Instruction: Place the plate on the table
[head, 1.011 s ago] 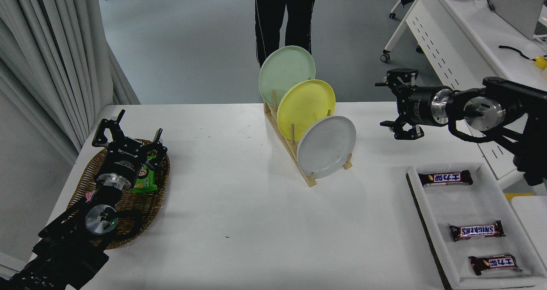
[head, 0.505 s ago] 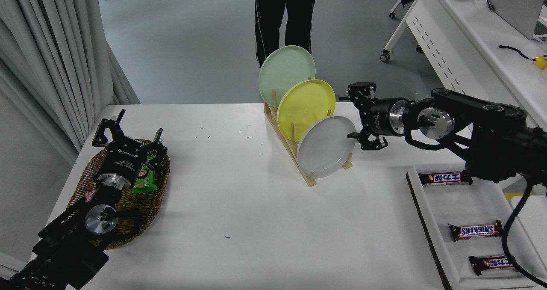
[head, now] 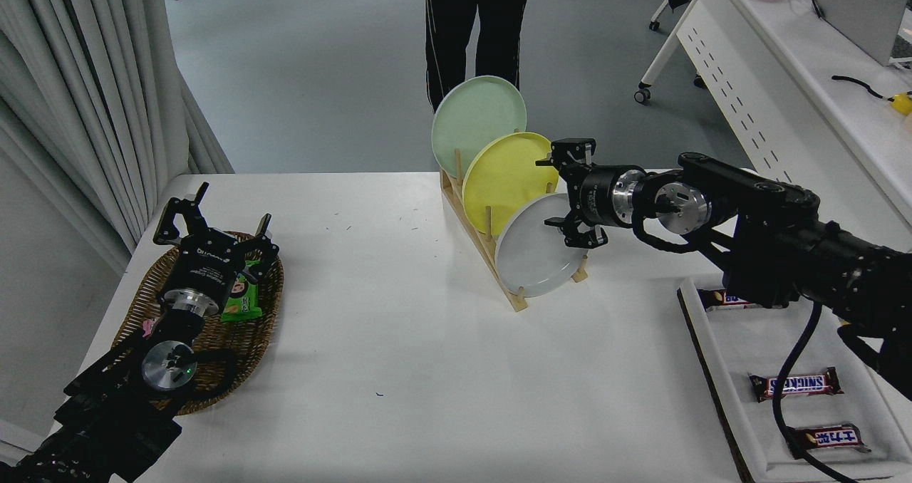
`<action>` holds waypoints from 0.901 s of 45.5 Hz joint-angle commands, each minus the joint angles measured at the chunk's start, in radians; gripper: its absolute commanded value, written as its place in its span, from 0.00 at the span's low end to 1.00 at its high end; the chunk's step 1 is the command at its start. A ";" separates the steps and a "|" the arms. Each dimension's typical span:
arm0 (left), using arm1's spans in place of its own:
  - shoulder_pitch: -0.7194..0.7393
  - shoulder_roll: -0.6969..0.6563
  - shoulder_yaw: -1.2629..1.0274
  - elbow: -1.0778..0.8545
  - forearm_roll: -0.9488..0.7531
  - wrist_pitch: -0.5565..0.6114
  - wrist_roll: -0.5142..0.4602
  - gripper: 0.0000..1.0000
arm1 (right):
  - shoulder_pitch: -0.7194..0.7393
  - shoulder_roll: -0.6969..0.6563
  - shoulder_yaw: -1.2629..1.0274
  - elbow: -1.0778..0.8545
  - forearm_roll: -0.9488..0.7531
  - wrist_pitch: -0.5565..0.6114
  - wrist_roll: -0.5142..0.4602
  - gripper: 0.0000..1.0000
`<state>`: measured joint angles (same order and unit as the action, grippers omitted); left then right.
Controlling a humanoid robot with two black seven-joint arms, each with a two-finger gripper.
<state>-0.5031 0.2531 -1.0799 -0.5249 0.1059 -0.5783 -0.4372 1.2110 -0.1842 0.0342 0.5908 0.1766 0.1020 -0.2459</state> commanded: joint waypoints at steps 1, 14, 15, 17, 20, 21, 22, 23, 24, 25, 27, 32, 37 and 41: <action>0.000 0.000 0.000 0.000 0.000 0.000 0.000 1.00 | -0.013 0.014 0.015 -0.017 0.004 0.004 -0.003 0.75; 0.000 0.000 0.000 0.000 0.000 0.000 0.000 1.00 | -0.008 0.006 0.016 -0.011 0.004 0.041 -0.032 0.69; 0.000 0.000 0.000 0.000 0.000 0.000 0.000 1.00 | -0.007 0.006 0.015 -0.011 0.006 0.039 -0.036 0.69; 0.000 0.000 0.000 -0.001 0.000 0.000 0.000 1.00 | -0.007 0.006 0.016 -0.011 0.006 0.039 -0.042 0.69; 0.000 0.000 0.000 0.000 0.000 0.000 0.000 1.00 | -0.002 0.005 0.016 -0.011 0.007 0.039 -0.047 0.68; 0.000 0.000 0.000 0.000 0.000 0.000 0.000 1.00 | -0.001 0.005 0.016 -0.011 0.007 0.039 -0.050 0.67; 0.000 0.000 0.000 0.000 0.000 0.000 0.000 1.00 | -0.001 0.005 0.016 -0.011 0.007 0.039 -0.055 0.64; 0.000 0.000 0.000 0.000 0.000 0.000 0.000 1.00 | 0.001 0.003 0.016 -0.009 0.007 0.039 -0.059 0.60; 0.000 0.000 0.000 0.000 0.000 0.000 0.000 1.00 | 0.001 0.003 0.016 -0.009 0.007 0.041 -0.064 0.58; 0.000 0.000 0.000 0.000 0.000 0.000 0.000 1.00 | 0.002 0.003 0.016 -0.009 0.009 0.039 -0.068 0.55; 0.000 0.000 0.000 0.000 0.000 0.000 0.000 1.00 | 0.004 0.003 0.021 -0.009 0.009 0.039 -0.076 0.48; 0.000 0.000 0.000 0.000 0.000 0.000 0.000 1.00 | 0.004 -0.009 0.042 -0.008 0.009 0.039 -0.092 0.41; 0.000 0.000 0.000 0.000 0.000 0.000 0.000 1.00 | 0.004 -0.020 0.046 -0.008 0.007 0.039 -0.092 0.41; 0.000 0.000 0.000 0.000 0.000 0.000 0.000 1.00 | 0.004 -0.018 0.046 -0.009 0.007 0.039 -0.092 0.41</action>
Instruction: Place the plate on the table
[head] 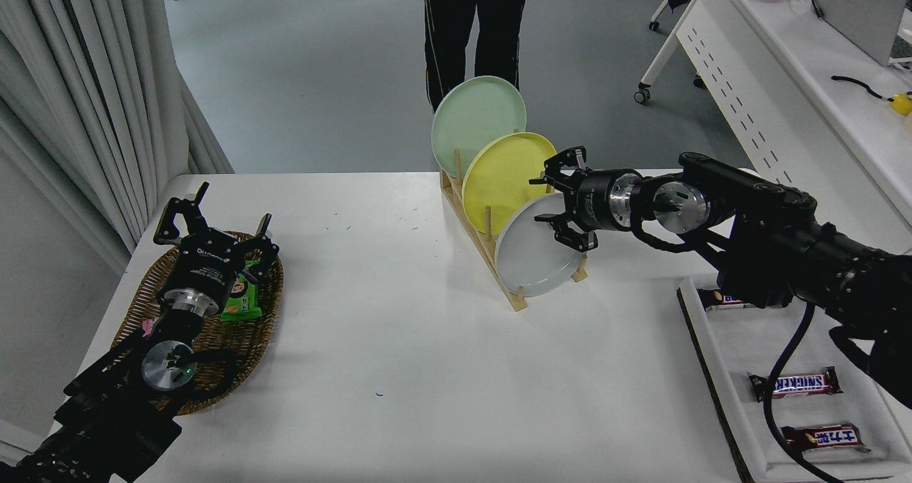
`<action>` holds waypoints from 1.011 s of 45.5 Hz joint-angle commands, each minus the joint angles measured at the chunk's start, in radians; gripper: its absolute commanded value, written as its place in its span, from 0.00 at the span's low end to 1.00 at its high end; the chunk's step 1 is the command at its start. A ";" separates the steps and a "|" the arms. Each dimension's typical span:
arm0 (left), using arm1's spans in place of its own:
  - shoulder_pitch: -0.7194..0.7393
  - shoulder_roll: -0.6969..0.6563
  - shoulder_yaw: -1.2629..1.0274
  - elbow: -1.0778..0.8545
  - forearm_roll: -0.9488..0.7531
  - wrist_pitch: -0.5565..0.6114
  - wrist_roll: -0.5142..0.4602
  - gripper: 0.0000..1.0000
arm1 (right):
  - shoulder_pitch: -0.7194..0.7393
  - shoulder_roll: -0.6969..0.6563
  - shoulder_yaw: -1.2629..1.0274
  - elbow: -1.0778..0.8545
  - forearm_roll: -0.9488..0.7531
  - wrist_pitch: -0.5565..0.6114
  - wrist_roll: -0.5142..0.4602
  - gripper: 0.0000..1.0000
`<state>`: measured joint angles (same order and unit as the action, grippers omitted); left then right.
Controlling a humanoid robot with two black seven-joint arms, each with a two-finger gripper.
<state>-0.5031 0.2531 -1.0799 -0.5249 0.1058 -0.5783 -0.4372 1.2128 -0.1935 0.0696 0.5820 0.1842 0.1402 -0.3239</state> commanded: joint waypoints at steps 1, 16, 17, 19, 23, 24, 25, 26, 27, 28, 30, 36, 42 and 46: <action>0.000 0.000 0.000 0.000 0.000 0.000 0.000 1.00 | 0.002 -0.009 0.010 -0.001 0.000 0.001 -0.014 0.41; 0.000 0.000 0.000 0.000 0.000 0.000 0.000 1.00 | 0.002 -0.009 0.010 -0.002 0.000 0.001 -0.015 0.34; 0.000 0.000 0.000 0.000 0.000 0.000 0.000 1.00 | 0.002 -0.009 0.010 -0.004 0.000 0.001 -0.015 0.34; 0.000 0.000 0.000 0.000 0.000 0.000 0.000 1.00 | 0.004 -0.009 0.010 -0.005 0.000 0.001 -0.015 0.34; 0.000 0.000 0.000 -0.001 0.000 0.000 0.000 1.00 | 0.002 -0.007 0.010 -0.005 0.000 0.001 -0.015 0.34; 0.000 0.000 0.000 0.000 -0.001 0.000 0.000 1.00 | 0.002 -0.007 0.010 -0.005 -0.002 0.001 -0.015 0.34; 0.000 0.000 0.000 -0.001 0.000 0.000 0.000 1.00 | 0.002 -0.007 0.010 -0.007 -0.002 0.001 -0.015 0.33; 0.000 0.000 0.000 0.000 0.000 0.000 0.000 1.00 | 0.002 -0.007 0.010 -0.007 -0.003 0.001 -0.015 0.31; 0.000 0.000 0.000 0.000 0.000 0.000 0.000 1.00 | 0.002 -0.007 0.010 -0.007 -0.003 0.001 -0.015 0.30; 0.000 0.000 0.000 -0.001 0.000 0.000 0.000 1.00 | 0.002 -0.007 0.010 -0.008 -0.003 0.001 -0.015 0.29; 0.000 0.000 0.000 0.000 0.000 0.000 0.000 1.00 | 0.002 -0.007 0.010 -0.008 -0.003 0.001 -0.015 0.28; 0.000 0.000 0.000 -0.001 0.000 0.000 0.000 1.00 | 0.002 -0.004 0.010 -0.008 -0.002 -0.001 -0.015 0.28; 0.000 0.000 0.000 0.000 0.000 0.000 0.000 1.00 | 0.002 -0.004 0.010 -0.008 -0.003 -0.001 -0.015 0.27; 0.000 0.000 0.000 -0.001 0.000 0.000 0.000 1.00 | 0.002 -0.004 0.010 -0.008 -0.003 -0.002 -0.015 0.25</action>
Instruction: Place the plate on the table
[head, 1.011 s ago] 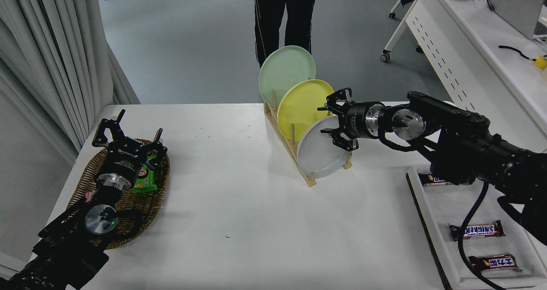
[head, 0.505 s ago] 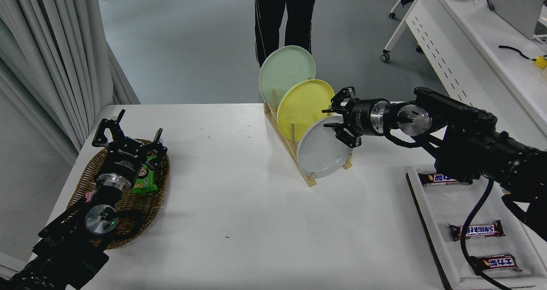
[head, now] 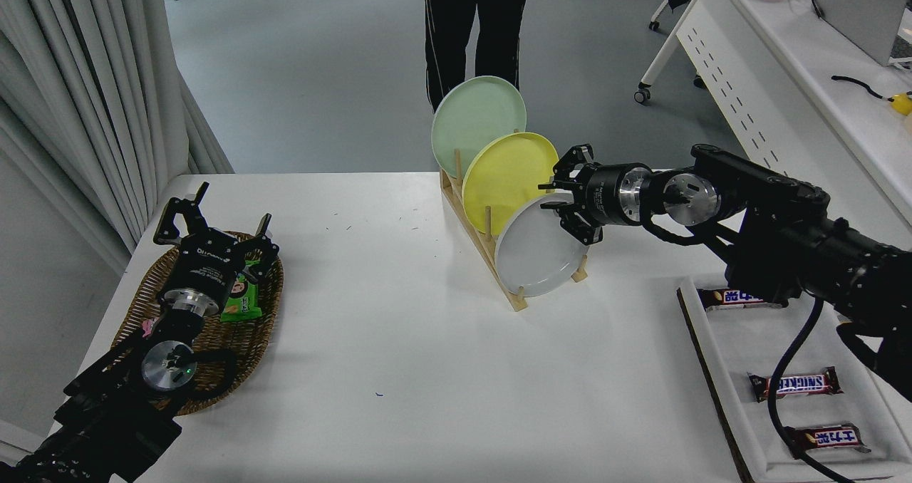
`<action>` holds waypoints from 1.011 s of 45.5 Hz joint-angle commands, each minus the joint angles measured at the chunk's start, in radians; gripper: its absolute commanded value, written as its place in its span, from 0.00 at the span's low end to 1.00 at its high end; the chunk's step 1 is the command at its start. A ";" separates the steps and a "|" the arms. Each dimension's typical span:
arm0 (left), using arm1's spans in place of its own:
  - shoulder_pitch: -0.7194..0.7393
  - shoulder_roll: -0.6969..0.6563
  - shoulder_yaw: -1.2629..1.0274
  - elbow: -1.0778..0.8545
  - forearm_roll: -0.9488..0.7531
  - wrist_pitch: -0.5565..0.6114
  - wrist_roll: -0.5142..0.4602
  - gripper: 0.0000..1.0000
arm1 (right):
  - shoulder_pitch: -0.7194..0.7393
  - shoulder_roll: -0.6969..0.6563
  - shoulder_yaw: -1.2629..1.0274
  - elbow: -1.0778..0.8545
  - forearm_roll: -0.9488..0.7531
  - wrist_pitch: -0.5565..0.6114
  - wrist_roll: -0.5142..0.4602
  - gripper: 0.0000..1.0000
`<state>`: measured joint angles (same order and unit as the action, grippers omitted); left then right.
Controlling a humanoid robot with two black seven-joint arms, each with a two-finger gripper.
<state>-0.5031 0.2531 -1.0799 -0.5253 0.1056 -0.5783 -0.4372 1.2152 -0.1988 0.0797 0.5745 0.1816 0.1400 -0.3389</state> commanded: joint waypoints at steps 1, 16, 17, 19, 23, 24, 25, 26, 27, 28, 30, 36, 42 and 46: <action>0.000 0.000 0.000 0.001 0.000 0.000 0.000 1.00 | 0.000 0.001 0.000 -0.001 -0.001 -0.002 0.000 0.24; 0.000 0.000 0.000 -0.001 0.000 0.000 0.000 1.00 | 0.000 0.004 0.000 -0.002 0.001 -0.007 0.000 0.20; 0.000 0.000 0.000 -0.001 0.000 0.000 0.000 1.00 | 0.000 0.004 0.000 -0.002 0.001 -0.008 0.000 0.20; 0.000 0.000 0.000 0.001 0.000 0.000 0.000 1.00 | -0.002 0.007 0.000 -0.002 0.001 -0.010 0.000 0.20; 0.000 0.000 0.000 -0.001 0.000 0.000 0.000 1.00 | 0.000 0.009 0.000 -0.002 0.001 -0.008 0.000 0.20; 0.000 0.000 0.000 -0.001 0.000 0.000 0.000 1.00 | 0.000 0.009 0.000 -0.002 0.001 -0.008 0.000 0.19; 0.000 0.000 0.000 -0.001 0.000 0.000 0.000 1.00 | 0.000 0.009 0.000 -0.002 0.001 -0.008 0.000 0.19; 0.000 0.000 0.000 -0.001 0.000 0.000 0.000 1.00 | -0.002 0.009 0.000 -0.002 0.001 -0.008 0.000 0.18; 0.000 0.000 0.000 0.001 0.000 0.000 0.000 1.00 | 0.000 0.009 0.000 -0.002 0.001 -0.008 0.000 0.17; 0.000 0.000 0.000 0.001 0.000 0.000 0.000 1.00 | 0.000 0.009 0.000 -0.004 0.001 -0.008 0.000 0.16; 0.000 0.000 0.000 0.001 0.000 0.000 0.000 1.00 | 0.000 0.009 0.000 -0.004 0.001 -0.008 0.000 0.13; 0.000 0.000 0.000 0.001 0.000 0.000 0.000 1.00 | 0.000 0.007 0.000 -0.004 0.001 -0.008 0.000 0.12; 0.000 0.000 0.000 0.001 0.000 0.000 0.000 1.00 | 0.000 0.007 0.000 -0.004 0.001 -0.008 0.000 0.12; 0.000 0.000 0.000 0.001 0.000 0.000 0.000 1.00 | 0.000 0.007 0.000 -0.005 0.001 -0.008 0.000 0.07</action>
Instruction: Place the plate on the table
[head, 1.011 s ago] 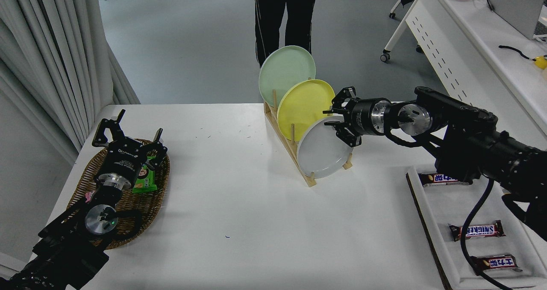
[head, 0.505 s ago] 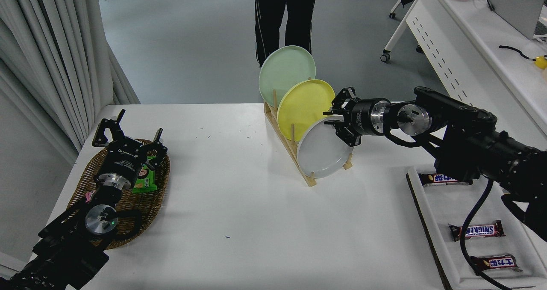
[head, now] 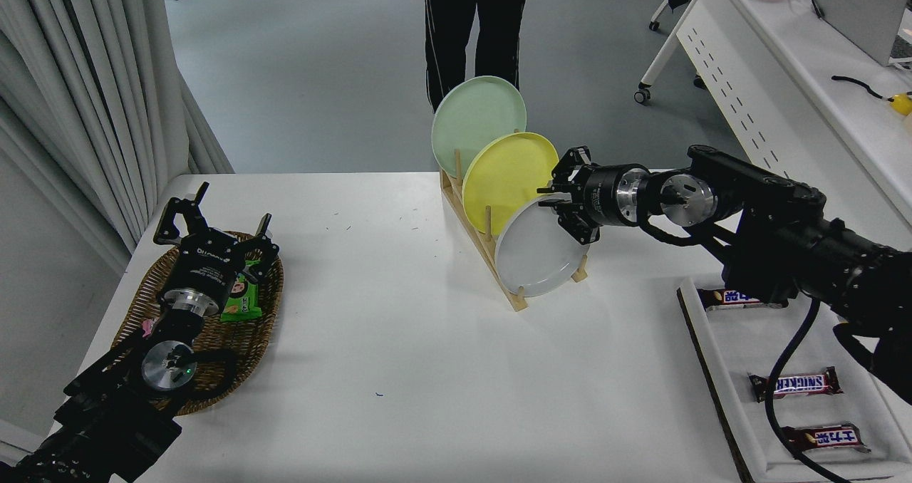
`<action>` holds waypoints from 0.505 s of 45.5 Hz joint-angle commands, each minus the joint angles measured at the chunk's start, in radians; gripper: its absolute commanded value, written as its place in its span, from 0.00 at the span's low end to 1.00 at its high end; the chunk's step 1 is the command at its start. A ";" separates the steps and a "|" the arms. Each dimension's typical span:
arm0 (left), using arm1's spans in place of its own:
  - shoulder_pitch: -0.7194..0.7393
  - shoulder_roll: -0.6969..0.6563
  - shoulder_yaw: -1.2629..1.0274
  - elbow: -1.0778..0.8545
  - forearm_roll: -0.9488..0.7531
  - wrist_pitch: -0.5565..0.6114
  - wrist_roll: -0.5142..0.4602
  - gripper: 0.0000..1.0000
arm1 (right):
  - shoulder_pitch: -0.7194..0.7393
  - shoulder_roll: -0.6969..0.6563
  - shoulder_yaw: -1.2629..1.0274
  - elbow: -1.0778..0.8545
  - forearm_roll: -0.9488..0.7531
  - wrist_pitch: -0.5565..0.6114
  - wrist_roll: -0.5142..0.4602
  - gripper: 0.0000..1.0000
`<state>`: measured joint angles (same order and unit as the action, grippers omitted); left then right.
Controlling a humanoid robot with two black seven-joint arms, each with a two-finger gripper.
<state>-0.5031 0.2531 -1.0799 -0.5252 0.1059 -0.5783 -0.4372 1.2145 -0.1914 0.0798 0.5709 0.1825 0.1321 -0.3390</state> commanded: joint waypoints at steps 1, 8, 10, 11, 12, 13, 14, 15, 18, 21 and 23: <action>0.000 0.000 0.000 0.001 0.000 0.000 0.000 1.00 | 0.000 0.000 0.000 0.000 0.000 0.001 0.000 0.06; 0.000 0.000 0.000 -0.001 0.000 0.000 0.000 1.00 | 0.000 -0.002 0.000 -0.002 0.002 0.001 0.000 0.01; 0.000 0.000 0.000 -0.001 0.000 0.000 0.000 1.00 | 0.002 -0.002 0.002 -0.002 0.002 0.001 0.000 0.00; 0.000 0.000 0.000 0.001 0.000 0.000 0.000 1.00 | 0.000 -0.002 0.002 -0.002 0.002 0.003 0.000 0.00; 0.000 0.000 0.000 0.001 0.000 0.000 0.000 1.00 | 0.002 -0.002 0.002 -0.002 0.002 0.003 0.000 0.00; 0.000 0.000 0.000 0.001 0.000 0.000 0.000 1.00 | 0.002 -0.003 0.005 -0.002 0.002 0.004 0.000 0.00; 0.000 0.000 0.000 -0.001 0.000 0.000 0.000 1.00 | 0.002 -0.003 0.006 -0.002 0.002 0.004 0.000 0.00; 0.000 0.000 0.000 0.001 0.000 0.000 0.000 1.00 | 0.002 -0.003 0.009 -0.002 0.002 0.004 0.000 0.00; 0.000 0.000 0.000 0.001 0.000 0.000 0.000 1.00 | 0.002 -0.003 0.014 -0.002 -0.003 0.004 -0.002 0.00; 0.000 0.000 0.000 -0.001 0.000 0.000 0.000 1.00 | 0.002 -0.005 0.014 0.000 -0.003 0.004 -0.002 0.00; 0.000 0.000 0.000 0.001 0.000 0.000 0.000 1.00 | 0.002 -0.005 0.014 -0.002 -0.003 0.004 -0.002 0.00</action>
<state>-0.5031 0.2531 -1.0799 -0.5249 0.1058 -0.5783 -0.4372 1.2162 -0.1941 0.0874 0.5694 0.1826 0.1352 -0.3395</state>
